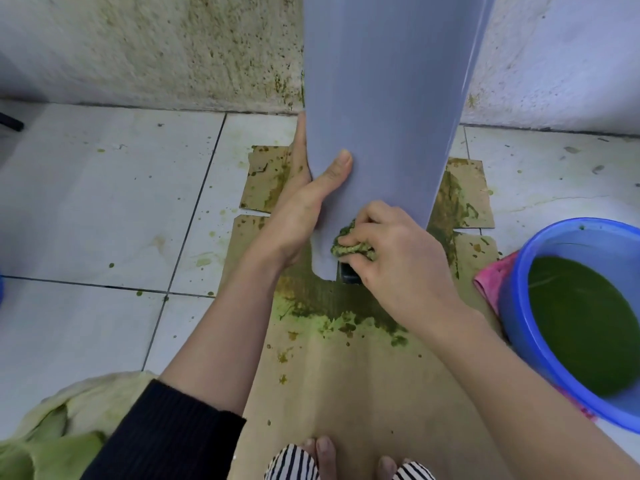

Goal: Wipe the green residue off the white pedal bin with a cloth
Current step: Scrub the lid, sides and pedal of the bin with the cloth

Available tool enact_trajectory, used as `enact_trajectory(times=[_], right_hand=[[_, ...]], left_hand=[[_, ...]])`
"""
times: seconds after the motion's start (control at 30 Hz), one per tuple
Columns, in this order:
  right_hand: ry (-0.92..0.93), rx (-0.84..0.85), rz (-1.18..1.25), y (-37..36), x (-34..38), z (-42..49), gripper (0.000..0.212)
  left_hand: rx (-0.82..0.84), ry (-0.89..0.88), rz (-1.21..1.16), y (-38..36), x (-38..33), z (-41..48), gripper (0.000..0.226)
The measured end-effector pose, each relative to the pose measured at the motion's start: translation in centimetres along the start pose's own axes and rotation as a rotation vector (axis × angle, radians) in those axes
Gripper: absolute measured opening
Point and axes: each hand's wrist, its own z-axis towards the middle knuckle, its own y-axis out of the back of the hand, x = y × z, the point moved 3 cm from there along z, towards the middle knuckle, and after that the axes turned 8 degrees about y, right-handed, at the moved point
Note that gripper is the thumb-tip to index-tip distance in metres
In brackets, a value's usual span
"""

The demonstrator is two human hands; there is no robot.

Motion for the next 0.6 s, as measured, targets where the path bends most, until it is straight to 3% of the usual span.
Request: enact_trajectory(times=[0.13,0.23,0.37,0.5,0.6], right_hand=[[-0.146,0.087,-0.006,0.9,-1.5,-0.5,0.011],[-0.261,0.062,0.046,1.5,-2.5,-1.0,0.023],[-0.221,-0.024,0.02,0.7,-0.8,-0.2,0.025],[-0.155,0.06,-0.071,-0.3,0.7,0.6,0.027],[-0.25,0.051,-0.046,0.1,-0.4,0.2,0.03]], left_hand=[[0.039,0.025,0.003,0.4,0.8,0.2,0.095],[0.036,0.025,-0.002,0.3,0.9,0.2,0.095],[0.02,0.006,-0.006,0.3,0.5,0.1,0.089],[0.003,0.008,-0.021,0.3,0.5,0.0,0.086],[0.022,0.009,-0.009,0.3,0.4,-0.1,0.089]])
